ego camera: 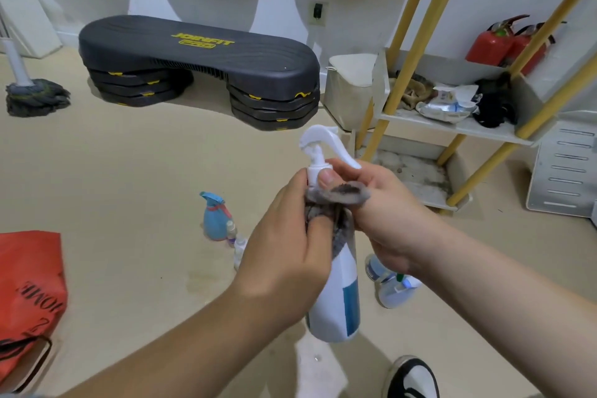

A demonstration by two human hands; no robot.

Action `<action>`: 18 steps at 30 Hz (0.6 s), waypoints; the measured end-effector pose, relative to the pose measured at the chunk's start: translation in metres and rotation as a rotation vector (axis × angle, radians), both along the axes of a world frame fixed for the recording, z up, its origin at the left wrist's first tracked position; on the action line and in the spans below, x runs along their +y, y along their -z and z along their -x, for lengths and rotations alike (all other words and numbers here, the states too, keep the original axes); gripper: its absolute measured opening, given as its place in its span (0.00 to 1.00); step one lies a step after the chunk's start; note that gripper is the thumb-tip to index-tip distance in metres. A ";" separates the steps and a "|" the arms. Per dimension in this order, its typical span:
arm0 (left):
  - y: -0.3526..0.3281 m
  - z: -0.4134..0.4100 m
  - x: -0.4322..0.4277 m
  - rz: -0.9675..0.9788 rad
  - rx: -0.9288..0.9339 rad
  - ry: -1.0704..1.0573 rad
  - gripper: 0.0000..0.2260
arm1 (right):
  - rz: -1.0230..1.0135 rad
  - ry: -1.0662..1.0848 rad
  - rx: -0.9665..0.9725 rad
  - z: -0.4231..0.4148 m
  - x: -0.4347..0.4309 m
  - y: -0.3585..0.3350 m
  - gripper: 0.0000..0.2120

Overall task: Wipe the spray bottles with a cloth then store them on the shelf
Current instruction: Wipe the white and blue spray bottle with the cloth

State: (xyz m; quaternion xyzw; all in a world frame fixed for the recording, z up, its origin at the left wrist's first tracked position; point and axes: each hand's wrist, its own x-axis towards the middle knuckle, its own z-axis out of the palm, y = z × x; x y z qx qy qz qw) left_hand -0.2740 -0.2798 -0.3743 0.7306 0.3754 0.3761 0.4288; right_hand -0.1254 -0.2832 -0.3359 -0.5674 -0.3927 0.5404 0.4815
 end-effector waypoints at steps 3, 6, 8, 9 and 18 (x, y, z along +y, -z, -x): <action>0.003 -0.004 0.005 0.281 -0.187 -0.136 0.10 | -0.085 0.032 -0.066 -0.001 -0.002 -0.003 0.06; 0.005 -0.001 0.011 0.634 -0.095 -0.160 0.19 | -0.135 0.026 -0.040 -0.008 -0.002 -0.012 0.08; 0.009 0.001 0.015 0.776 -0.110 -0.119 0.17 | -0.120 0.002 0.027 -0.011 -0.002 -0.019 0.11; 0.010 0.001 0.018 0.828 -0.159 -0.123 0.13 | -0.107 -0.007 0.044 -0.013 -0.001 -0.021 0.11; -0.009 -0.003 -0.007 0.074 -0.114 -0.051 0.25 | -0.058 0.011 -0.008 -0.005 0.000 -0.002 0.06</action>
